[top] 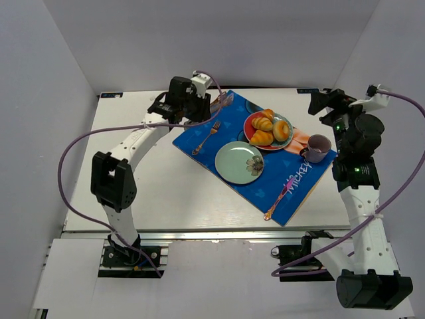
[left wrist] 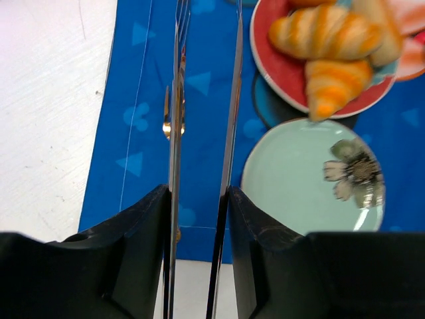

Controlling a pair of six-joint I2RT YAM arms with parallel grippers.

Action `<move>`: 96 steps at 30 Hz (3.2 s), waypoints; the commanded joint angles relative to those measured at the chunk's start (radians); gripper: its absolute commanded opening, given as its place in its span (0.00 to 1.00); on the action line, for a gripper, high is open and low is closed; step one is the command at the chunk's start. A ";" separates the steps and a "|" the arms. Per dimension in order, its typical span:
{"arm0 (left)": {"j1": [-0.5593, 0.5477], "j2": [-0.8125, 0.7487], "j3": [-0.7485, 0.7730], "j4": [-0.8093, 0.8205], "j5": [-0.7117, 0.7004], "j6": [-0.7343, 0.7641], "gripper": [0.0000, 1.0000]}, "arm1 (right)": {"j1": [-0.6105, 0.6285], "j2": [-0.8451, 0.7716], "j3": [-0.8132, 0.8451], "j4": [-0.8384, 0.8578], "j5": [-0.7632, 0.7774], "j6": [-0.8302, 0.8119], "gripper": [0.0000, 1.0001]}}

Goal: Place the bread

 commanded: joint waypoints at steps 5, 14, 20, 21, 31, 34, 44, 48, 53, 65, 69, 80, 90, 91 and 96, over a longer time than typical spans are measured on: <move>-0.063 -0.146 0.021 0.019 -0.052 -0.191 0.49 | 0.002 -0.026 0.023 -0.064 0.099 0.008 0.89; -0.161 -0.039 0.079 0.026 -0.088 -0.362 0.50 | 0.000 -0.063 0.012 -0.102 0.159 0.003 0.89; -0.228 0.053 0.182 -0.023 -0.124 -0.439 0.51 | 0.002 -0.065 -0.002 -0.098 0.156 0.002 0.89; -0.235 0.062 0.208 -0.055 -0.150 -0.444 0.52 | 0.002 -0.065 -0.005 -0.096 0.154 0.005 0.89; -0.311 0.079 0.214 -0.106 -0.277 -0.482 0.56 | -0.001 -0.071 -0.037 -0.078 0.131 0.005 0.89; -0.333 0.085 0.225 -0.123 -0.308 -0.530 0.56 | -0.001 -0.065 -0.029 -0.078 0.127 0.005 0.89; -0.376 0.202 0.395 -0.294 -0.380 -0.669 0.55 | -0.001 -0.045 -0.002 -0.137 0.202 -0.014 0.89; -0.394 0.217 0.417 -0.322 -0.417 -0.747 0.53 | -0.001 -0.031 0.009 -0.173 0.225 -0.047 0.89; -0.423 0.259 0.509 -0.392 -0.477 -0.778 0.52 | 0.000 -0.062 -0.038 -0.150 0.223 -0.057 0.89; -0.462 0.259 0.513 -0.405 -0.544 -0.858 0.52 | 0.000 -0.056 -0.069 -0.138 0.162 -0.060 0.89; -0.466 0.252 0.517 -0.400 -0.556 -0.864 0.52 | -0.001 -0.055 -0.075 -0.130 0.153 -0.060 0.89; -0.485 0.266 0.523 -0.362 -0.533 -0.873 0.57 | 0.000 -0.060 -0.077 -0.127 0.144 -0.057 0.89; -0.491 0.305 0.556 -0.348 -0.503 -0.875 0.59 | -0.001 -0.057 -0.084 -0.121 0.144 -0.063 0.89; -0.491 0.308 0.559 -0.347 -0.500 -0.875 0.59 | 0.000 -0.055 -0.084 -0.121 0.145 -0.064 0.89; -0.492 0.328 0.570 -0.340 -0.487 -0.881 0.62 | -0.001 -0.052 -0.086 -0.119 0.145 -0.069 0.89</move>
